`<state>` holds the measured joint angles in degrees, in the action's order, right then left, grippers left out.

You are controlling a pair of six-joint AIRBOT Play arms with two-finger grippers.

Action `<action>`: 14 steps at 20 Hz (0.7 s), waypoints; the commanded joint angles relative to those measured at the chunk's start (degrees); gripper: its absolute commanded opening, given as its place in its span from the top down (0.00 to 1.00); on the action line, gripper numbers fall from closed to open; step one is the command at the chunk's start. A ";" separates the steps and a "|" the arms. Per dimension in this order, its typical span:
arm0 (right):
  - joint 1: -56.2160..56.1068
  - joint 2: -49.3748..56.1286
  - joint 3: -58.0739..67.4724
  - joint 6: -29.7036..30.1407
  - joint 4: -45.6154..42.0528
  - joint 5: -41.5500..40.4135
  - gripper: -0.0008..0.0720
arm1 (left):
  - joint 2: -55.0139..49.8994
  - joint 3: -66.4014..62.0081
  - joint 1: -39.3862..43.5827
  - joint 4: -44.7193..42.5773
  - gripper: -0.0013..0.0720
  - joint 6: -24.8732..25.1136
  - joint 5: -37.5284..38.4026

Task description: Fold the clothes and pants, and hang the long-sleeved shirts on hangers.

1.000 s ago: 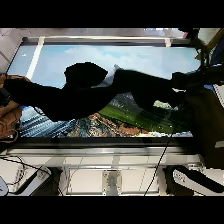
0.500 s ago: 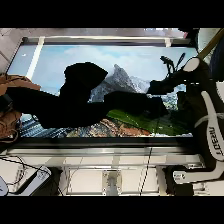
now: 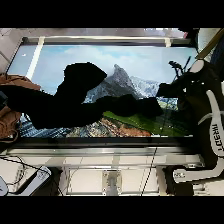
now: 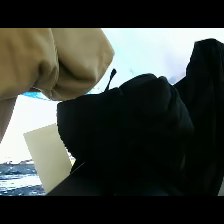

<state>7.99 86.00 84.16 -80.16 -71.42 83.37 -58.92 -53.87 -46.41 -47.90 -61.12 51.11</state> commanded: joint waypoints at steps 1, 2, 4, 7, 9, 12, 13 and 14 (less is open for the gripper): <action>4.26 -2.16 -2.29 -0.20 -0.94 0.96 0.38 | 0.00 -0.04 0.00 0.37 0.96 -0.24 -0.96; 4.96 -2.16 -4.33 -0.20 -0.87 0.07 0.36 | 0.00 -0.04 0.02 0.37 0.96 -0.24 -0.96; 6.01 -2.16 -10.71 -0.20 -0.55 -4.24 0.36 | 0.00 -0.04 0.00 0.35 0.96 -0.24 -0.94; 8.74 -2.16 -20.76 -0.02 5.62 -15.02 0.31 | 0.00 -0.04 0.00 0.33 0.96 -0.22 -0.79; 12.35 -2.16 -25.51 2.82 14.16 -19.12 0.31 | 0.00 -0.04 0.02 0.33 0.96 -0.22 -0.76; 17.38 -2.14 -29.42 6.40 19.63 -19.06 0.31 | 0.00 -0.04 0.00 0.33 0.96 -0.22 -0.76; 18.10 -2.03 -30.40 6.93 20.37 -19.34 0.31 | 0.00 -0.04 0.02 0.33 0.96 -0.22 -0.76; 18.18 -1.75 -31.08 8.02 20.65 -19.76 0.31 | 0.00 -0.04 0.02 0.33 0.96 -0.22 -0.76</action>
<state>23.51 83.94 56.69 -75.24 -55.79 65.95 -58.92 -53.87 -46.41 -47.57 -61.34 50.33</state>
